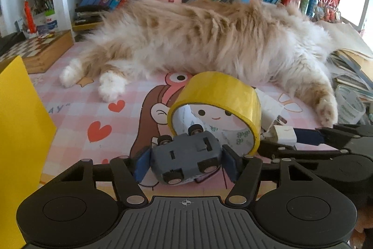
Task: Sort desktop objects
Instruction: 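Grasp the grey toy car with the left tool while the right tool grasps the white charger, then lift the car with the left tool while the right tool carries the charger toward the box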
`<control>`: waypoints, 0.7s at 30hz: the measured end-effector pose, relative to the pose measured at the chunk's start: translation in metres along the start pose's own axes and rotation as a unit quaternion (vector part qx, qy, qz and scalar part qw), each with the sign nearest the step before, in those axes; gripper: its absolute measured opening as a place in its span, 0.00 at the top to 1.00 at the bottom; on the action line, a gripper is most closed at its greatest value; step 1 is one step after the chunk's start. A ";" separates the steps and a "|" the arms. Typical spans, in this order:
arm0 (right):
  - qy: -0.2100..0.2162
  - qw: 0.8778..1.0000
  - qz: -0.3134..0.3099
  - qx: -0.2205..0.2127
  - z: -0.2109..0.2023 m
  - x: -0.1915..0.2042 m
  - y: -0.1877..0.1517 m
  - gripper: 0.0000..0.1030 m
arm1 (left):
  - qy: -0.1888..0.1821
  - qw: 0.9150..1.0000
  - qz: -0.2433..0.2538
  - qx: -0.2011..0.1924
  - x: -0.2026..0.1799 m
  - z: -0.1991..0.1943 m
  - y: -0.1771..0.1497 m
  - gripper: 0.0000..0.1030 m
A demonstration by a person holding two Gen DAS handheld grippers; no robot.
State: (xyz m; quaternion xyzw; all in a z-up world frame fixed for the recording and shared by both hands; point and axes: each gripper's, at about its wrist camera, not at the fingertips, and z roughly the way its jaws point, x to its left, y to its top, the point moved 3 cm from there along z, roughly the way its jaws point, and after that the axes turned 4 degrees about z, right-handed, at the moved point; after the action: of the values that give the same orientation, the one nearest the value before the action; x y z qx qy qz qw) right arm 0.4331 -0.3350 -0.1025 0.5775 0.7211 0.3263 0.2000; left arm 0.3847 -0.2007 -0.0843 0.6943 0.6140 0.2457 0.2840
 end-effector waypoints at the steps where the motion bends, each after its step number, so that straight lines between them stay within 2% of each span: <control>1: 0.001 1.000 -0.001 -0.001 -0.001 0.001 0.000 0.56 | 0.002 1.000 -0.004 0.000 0.001 -0.003 -0.001 0.38; 9: -0.005 1.000 -0.002 -0.013 0.000 0.002 -0.001 0.67 | -0.001 0.998 -0.055 -0.017 0.021 -0.046 -0.008 0.38; 21: -0.004 1.000 0.010 -0.028 -0.013 0.004 -0.004 0.67 | 0.007 0.996 -0.076 -0.037 0.033 -0.091 -0.023 0.38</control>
State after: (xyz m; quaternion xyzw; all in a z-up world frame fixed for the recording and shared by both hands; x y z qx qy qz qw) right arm 0.4208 -0.3349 -0.0958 0.5801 0.7054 0.3456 0.2156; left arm 0.3099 -0.1575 -0.0352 0.6332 0.6572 0.2505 0.3231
